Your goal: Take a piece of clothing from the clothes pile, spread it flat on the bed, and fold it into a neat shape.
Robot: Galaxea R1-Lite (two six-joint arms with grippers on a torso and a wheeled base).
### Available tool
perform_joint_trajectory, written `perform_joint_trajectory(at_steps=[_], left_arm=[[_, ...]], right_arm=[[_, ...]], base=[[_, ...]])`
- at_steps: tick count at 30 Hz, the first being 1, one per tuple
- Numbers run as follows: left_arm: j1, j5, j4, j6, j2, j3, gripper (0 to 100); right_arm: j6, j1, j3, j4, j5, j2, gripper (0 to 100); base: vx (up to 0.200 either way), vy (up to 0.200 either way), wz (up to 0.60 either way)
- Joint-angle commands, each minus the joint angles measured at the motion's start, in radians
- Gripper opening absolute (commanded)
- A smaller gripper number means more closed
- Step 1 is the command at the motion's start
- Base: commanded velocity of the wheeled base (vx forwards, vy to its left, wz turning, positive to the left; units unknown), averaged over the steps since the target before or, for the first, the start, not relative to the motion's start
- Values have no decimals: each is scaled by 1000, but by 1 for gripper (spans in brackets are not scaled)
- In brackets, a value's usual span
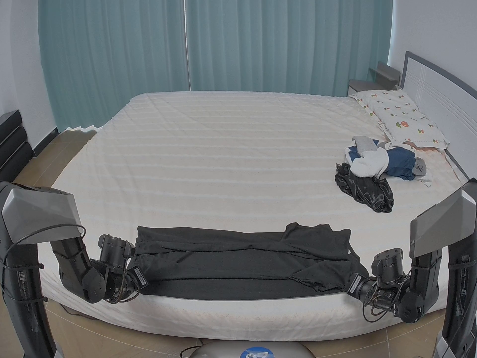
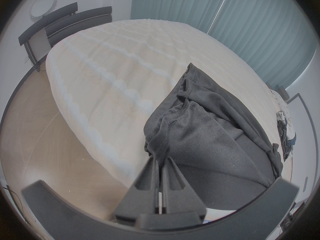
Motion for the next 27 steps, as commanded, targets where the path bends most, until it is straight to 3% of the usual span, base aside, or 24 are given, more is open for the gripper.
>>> perform_joint_trajectory(at_steps=[1, 3, 4, 5, 16, 21, 24, 27], left_arm=[[-1, 1, 0, 0, -5, 5, 0], [-1, 1, -1, -2, -6, 7, 0], [-1, 1, -1, -2, -6, 7, 100], [-1, 1, -1, -2, -6, 5, 100], [40, 2, 3, 3, -82, 22, 100], [136, -15, 8, 18, -174, 7, 100], [169, -82, 26, 18, -200, -21, 100], [171, -199, 34, 14, -194, -59, 100]], right_arm=[[-2, 13, 8, 0, 0, 11, 0], [-7, 16, 10, 0, 0, 15, 0], [-7, 16, 8, -2, 0, 18, 0], [-8, 15, 10, -2, 0, 20, 100], [-41, -4, 39, -2, -2, -49, 100], [-94, -84, 34, -3, -3, -101, 100], [-119, -125, 30, -5, -2, -133, 100], [-125, -165, 25, -9, 12, -172, 100]], base=[[0, 0, 0], [0, 0, 0], [0, 0, 0], [0, 0, 0], [0, 0, 0], [0, 0, 0], [0, 0, 0], [0, 0, 0]])
